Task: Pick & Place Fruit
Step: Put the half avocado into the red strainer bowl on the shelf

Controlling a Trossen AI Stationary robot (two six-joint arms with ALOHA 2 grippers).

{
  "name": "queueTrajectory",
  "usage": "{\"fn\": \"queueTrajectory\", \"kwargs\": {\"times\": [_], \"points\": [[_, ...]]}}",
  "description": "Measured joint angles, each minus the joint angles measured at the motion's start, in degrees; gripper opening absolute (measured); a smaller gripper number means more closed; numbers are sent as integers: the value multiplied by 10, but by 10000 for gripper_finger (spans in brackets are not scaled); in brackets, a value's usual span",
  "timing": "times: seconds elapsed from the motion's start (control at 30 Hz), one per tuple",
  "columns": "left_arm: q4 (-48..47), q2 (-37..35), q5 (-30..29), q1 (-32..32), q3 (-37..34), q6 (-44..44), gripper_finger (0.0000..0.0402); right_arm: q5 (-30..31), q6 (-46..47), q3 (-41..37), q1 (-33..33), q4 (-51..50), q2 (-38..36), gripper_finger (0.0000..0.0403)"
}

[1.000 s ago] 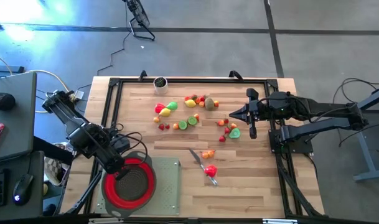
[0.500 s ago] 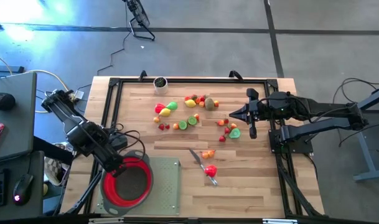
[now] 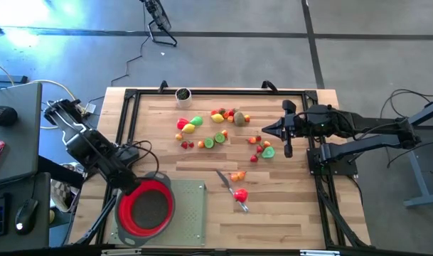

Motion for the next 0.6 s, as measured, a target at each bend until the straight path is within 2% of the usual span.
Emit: {"fn": "queueTrajectory", "kwargs": {"times": [0.2,0.47,0.6], "points": [[2,-17,-11,0,0,-41,212,9,3,0,0,0,0,2],[59,-20,-110,0,18,34,212,9,6,0,0,0,0,2],[89,-19,-200,0,46,72,212,9,6,0,0,3,0,2]]}}
